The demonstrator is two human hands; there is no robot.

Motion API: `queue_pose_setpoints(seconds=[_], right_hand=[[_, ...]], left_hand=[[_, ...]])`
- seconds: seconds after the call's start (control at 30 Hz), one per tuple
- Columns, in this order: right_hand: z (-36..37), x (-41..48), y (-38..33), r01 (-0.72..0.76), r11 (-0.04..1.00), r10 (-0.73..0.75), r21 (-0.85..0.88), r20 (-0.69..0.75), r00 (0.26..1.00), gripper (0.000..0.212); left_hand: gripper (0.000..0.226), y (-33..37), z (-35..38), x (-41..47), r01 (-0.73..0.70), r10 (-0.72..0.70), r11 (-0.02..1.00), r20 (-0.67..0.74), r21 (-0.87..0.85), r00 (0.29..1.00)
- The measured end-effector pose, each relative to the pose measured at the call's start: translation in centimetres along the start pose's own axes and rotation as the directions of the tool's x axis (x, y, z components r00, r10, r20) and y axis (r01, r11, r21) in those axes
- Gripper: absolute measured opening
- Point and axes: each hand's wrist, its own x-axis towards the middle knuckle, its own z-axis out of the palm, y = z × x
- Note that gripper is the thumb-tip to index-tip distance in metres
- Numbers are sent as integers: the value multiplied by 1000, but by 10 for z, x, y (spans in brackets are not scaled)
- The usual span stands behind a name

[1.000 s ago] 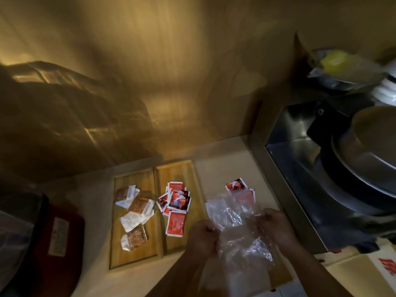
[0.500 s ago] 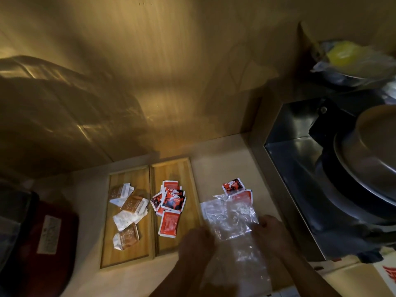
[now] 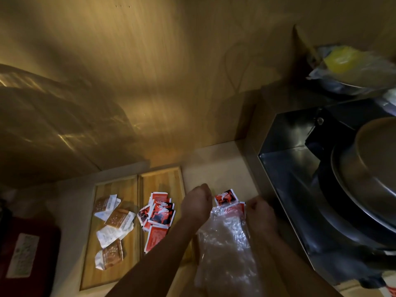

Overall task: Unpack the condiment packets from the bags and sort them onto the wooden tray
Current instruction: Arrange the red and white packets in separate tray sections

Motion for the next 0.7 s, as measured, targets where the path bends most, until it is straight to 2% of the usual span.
queue_pose_setpoints(seconds=[0.07,0.17,0.27,0.37,0.47,0.6,0.7], right_hand=[[3,7,-1,44,999,-42,-28,48,998,15],[8,16,2,135,984,-121,-117,116,986,22],[12,21,5,133,991,-130,-14,136,982,30],[12,24,6,89,993,-101,73,179,979,36],[10,27,6,111,994,-106,-12,215,971,48],[12,27,5,146,985,-123,-95,219,968,42],[15,29,4,158,977,-122,-143,230,966,47]], left_hand=[[15,3,9,14,-46,46,997,14,64,999],[22,5,23,32,-62,57,992,50,112,997],[22,8,36,44,-50,33,988,119,143,992],[39,9,46,52,-26,-2,988,180,152,984],[53,9,51,56,-2,-36,981,193,195,981],[60,8,54,61,16,-83,963,238,270,968],[62,8,53,64,13,-96,953,262,302,960]])
